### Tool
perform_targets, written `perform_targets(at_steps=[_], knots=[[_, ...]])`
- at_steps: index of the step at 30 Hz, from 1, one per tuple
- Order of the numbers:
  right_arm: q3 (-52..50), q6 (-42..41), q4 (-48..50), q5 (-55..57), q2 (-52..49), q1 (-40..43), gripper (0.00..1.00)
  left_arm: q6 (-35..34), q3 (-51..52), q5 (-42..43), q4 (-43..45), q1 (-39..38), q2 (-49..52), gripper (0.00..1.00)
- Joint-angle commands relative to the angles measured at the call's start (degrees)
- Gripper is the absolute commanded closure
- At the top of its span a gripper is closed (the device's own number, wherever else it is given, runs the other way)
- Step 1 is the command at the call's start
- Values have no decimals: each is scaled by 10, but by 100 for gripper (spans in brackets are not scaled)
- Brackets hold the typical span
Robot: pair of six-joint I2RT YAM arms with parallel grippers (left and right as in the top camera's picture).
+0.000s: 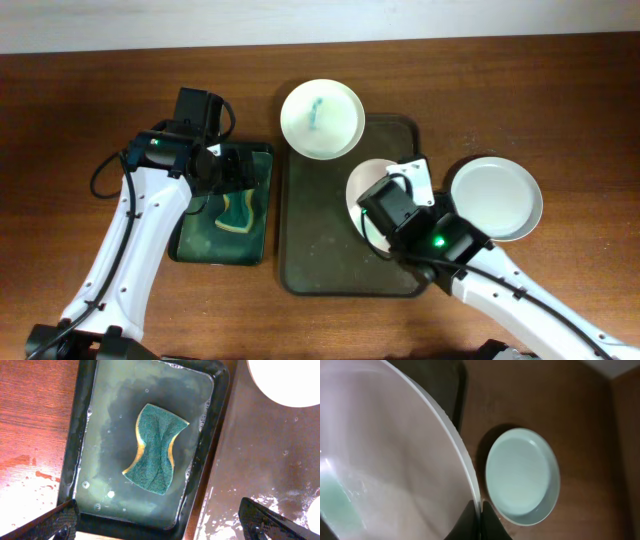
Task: Clean dirty plates on tray and stack at the side
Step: 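Lift the bottom plate with right gripper and stack it on the side plate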
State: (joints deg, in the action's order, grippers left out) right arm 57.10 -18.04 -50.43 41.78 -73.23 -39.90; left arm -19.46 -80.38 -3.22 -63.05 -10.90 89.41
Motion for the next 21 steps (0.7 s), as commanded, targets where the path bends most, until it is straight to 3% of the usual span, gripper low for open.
perform_targets(at_steps=[1, 6, 9, 21], knots=[[6, -3, -4, 120, 9, -52, 96, 0, -9, 4, -1, 2, -3, 1], [6, 20, -4, 215, 9, -96, 96, 0, -9, 4, -1, 2, -3, 1], [6, 73, -3, 218, 9, -96, 96, 0, -9, 4, -1, 2, -3, 1], [7, 73, 11, 219, 8, -96, 96, 0, -9, 4, 0, 2, -3, 1]])
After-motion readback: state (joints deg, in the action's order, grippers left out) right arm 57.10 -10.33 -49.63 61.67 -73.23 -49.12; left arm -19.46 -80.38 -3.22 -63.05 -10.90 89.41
